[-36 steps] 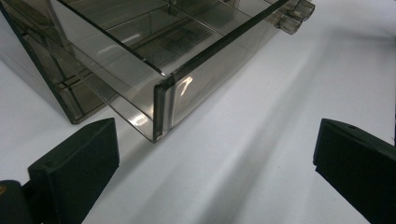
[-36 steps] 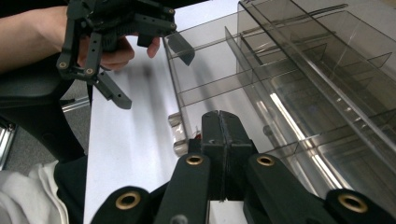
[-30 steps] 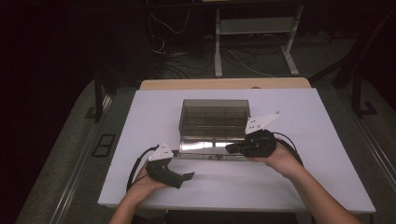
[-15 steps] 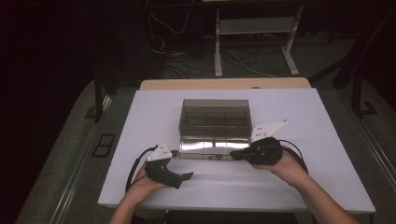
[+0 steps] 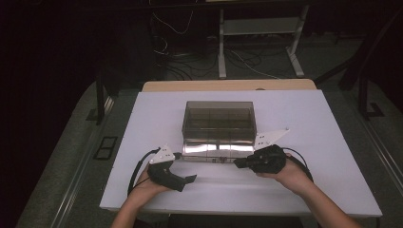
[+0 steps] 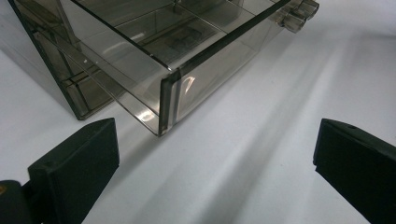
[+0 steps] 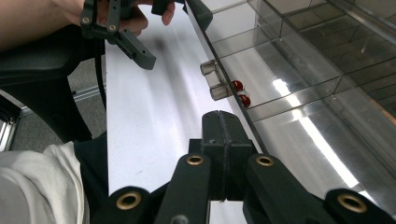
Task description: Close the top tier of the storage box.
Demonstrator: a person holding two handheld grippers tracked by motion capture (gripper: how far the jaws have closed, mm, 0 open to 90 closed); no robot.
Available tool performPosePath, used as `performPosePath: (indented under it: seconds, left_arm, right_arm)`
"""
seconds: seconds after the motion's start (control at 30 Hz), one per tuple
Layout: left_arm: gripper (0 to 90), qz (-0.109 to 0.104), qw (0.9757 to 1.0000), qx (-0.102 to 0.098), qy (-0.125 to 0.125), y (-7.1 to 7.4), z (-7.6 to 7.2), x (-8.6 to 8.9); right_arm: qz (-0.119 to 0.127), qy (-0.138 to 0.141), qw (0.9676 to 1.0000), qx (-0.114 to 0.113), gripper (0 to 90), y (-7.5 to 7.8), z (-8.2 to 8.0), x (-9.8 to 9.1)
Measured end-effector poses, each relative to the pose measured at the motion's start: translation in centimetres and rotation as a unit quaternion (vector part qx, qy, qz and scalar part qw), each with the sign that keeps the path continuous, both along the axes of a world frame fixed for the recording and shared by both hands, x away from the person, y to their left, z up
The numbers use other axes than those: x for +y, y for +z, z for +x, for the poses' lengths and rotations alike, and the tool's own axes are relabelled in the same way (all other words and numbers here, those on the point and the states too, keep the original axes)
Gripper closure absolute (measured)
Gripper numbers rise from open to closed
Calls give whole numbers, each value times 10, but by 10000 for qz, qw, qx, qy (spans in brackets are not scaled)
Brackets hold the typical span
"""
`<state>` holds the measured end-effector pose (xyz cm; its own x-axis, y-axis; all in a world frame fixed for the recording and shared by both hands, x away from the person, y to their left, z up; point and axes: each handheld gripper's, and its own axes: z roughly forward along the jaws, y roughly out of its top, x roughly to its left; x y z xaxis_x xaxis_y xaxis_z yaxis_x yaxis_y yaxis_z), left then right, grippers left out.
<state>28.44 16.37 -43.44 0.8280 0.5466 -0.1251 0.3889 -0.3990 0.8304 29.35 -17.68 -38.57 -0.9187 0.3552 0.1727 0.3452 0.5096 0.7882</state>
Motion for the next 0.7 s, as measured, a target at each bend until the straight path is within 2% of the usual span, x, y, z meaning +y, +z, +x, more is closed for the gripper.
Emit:
performPosePath:
  seconds: [0.27,0.7]
  left_arm:
    - [0,40,10000,-11,-53,0,0,-1]
    - [0,6,10000,-4,-38,-1,0,-1]
  right_arm:
    - [-117,-6,9999,41,888,-7,1,5]
    - [-120,-136,9998,-8,888,-10,3,6]
